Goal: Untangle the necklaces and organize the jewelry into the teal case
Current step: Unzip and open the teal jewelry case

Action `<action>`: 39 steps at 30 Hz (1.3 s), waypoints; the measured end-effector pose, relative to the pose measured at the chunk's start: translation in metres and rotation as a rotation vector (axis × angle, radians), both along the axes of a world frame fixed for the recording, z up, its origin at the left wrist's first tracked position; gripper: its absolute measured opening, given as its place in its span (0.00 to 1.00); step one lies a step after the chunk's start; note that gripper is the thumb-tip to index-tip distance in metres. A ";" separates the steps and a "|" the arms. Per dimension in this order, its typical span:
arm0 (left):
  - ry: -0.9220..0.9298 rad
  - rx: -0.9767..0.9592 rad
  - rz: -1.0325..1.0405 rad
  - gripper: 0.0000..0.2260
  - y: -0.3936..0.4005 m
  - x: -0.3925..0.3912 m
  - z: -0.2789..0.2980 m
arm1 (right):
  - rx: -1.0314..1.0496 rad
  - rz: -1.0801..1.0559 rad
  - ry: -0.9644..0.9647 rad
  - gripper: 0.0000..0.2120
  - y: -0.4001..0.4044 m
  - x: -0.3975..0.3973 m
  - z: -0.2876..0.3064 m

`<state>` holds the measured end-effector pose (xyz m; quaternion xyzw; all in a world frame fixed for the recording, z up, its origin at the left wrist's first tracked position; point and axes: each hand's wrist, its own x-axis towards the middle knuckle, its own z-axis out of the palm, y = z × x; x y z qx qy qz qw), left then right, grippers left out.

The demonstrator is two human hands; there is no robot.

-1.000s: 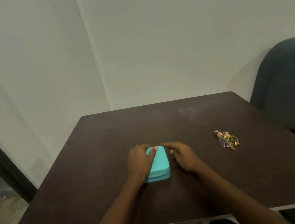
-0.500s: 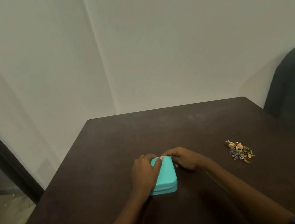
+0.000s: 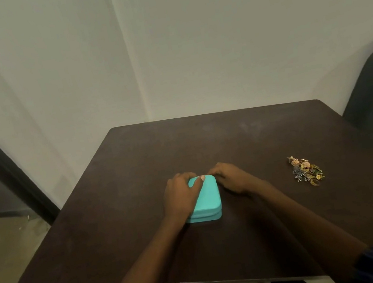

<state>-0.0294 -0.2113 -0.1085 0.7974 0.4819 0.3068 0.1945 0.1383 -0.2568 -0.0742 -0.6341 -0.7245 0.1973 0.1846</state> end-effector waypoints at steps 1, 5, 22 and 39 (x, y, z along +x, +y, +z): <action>-0.001 -0.001 0.000 0.19 0.000 0.000 0.001 | 0.009 -0.027 -0.023 0.13 0.001 0.000 -0.005; 0.014 0.006 0.007 0.18 -0.001 0.000 0.003 | -0.001 -0.055 -0.039 0.12 0.002 0.000 -0.012; -0.009 -0.038 0.012 0.15 -0.003 0.000 0.005 | -0.047 0.106 0.039 0.11 0.009 0.004 0.008; -0.031 -0.095 0.025 0.16 -0.004 -0.001 0.005 | -0.017 0.081 -0.042 0.09 0.023 0.014 -0.009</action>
